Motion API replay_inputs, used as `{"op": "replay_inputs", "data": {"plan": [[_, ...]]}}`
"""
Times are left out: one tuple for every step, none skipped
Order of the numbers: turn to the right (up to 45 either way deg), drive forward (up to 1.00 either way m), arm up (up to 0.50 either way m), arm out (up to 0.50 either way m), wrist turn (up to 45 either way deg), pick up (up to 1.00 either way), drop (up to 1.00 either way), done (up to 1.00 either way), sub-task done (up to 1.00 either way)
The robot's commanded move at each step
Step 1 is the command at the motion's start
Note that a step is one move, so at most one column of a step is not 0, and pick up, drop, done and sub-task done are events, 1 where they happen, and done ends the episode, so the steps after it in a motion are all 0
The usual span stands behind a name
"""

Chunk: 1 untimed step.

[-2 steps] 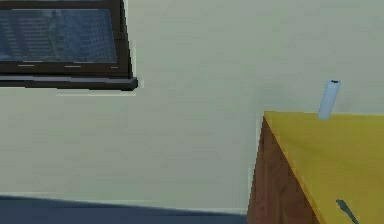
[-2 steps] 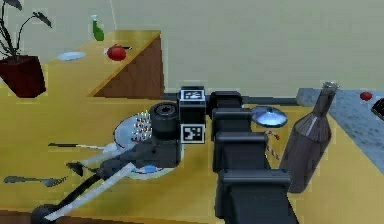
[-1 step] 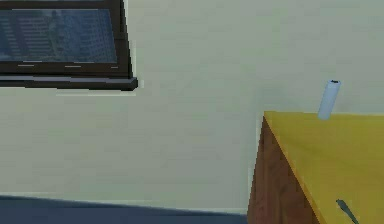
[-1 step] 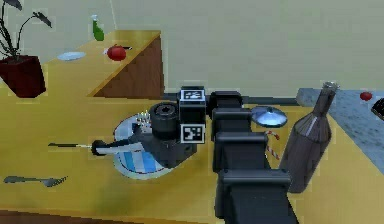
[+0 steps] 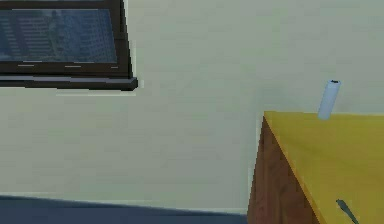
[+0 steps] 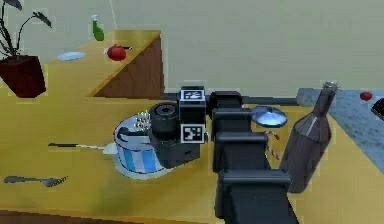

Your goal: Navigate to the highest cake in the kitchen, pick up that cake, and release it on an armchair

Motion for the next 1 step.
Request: {"op": "replay_inputs", "data": {"plan": [[0.0,0.00,-0.14,0.00,0.0,0.00,0.00,0.00,0.00]]}}
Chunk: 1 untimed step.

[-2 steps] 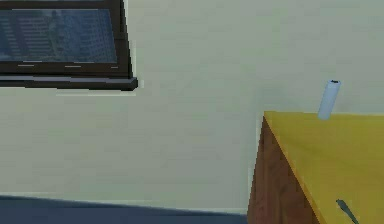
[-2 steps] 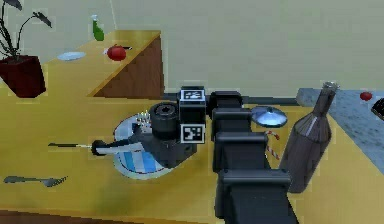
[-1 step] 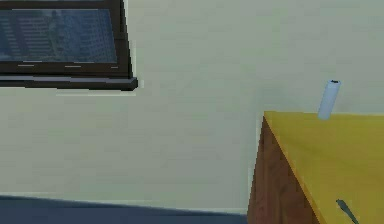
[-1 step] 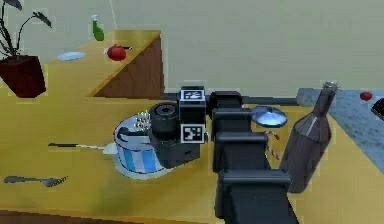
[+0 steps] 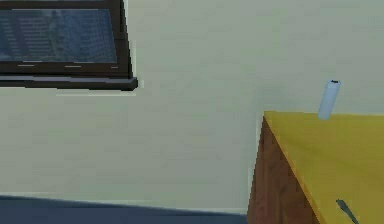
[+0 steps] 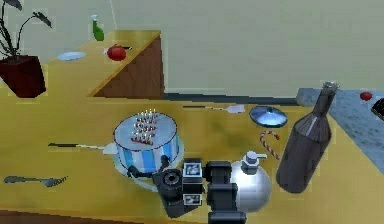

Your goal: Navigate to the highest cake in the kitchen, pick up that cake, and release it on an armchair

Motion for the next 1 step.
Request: {"op": "replay_inputs", "data": {"plan": [[0.0,0.00,0.00,0.00,0.0,1.00,0.00,0.00,0.00]]}}
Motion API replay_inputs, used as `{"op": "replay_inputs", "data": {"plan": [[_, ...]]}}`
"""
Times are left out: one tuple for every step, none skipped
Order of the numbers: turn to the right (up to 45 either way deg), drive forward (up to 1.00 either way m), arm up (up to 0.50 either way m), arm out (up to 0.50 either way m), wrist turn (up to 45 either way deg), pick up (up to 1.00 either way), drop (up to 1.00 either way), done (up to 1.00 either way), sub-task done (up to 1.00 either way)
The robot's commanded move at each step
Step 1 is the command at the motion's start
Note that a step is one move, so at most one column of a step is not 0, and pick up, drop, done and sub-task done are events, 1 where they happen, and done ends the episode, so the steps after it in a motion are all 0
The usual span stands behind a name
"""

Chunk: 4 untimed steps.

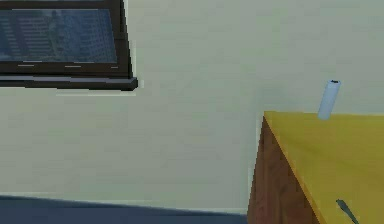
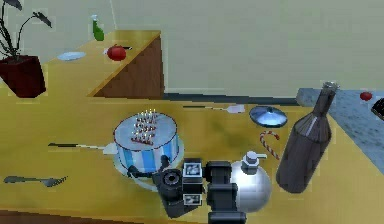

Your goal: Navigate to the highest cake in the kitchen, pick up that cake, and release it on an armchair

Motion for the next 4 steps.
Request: {"op": "replay_inputs", "data": {"plan": [[0.0,0.00,0.10,0.00,0.0,0.00,0.00,0.00,0.00],[0.0,0.00,0.04,0.00,0.0,0.00,0.00,0.00,0.00],[0.0,0.00,0.00,0.00,-45.0,0.00,0.00,0.00,0.00],[0.0,0.00,0.00,0.00,-45.0,0.00,0.00,0.00,0.00]]}}
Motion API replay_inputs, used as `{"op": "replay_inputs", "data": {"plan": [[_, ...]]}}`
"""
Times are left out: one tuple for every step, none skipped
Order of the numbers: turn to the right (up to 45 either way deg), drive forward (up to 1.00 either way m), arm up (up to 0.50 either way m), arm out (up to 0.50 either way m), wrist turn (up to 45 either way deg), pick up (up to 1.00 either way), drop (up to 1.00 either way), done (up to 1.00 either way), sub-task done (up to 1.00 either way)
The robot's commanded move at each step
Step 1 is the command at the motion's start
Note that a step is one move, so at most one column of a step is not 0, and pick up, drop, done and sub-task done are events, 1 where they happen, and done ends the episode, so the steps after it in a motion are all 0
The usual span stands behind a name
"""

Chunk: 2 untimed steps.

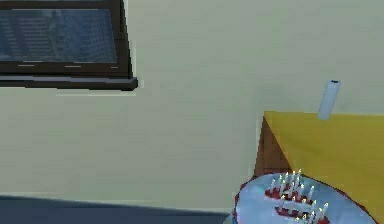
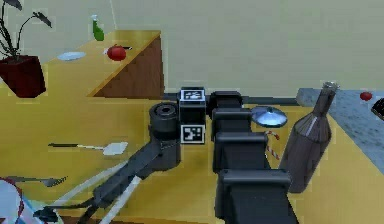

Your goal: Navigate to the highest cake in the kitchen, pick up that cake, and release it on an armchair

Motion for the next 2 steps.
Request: {"op": "replay_inputs", "data": {"plan": [[0.0,0.00,0.00,0.00,-12.0,0.00,0.00,0.00,0.00],[0.0,0.00,0.00,-0.12,0.0,0.00,0.00,0.00,0.00]]}}
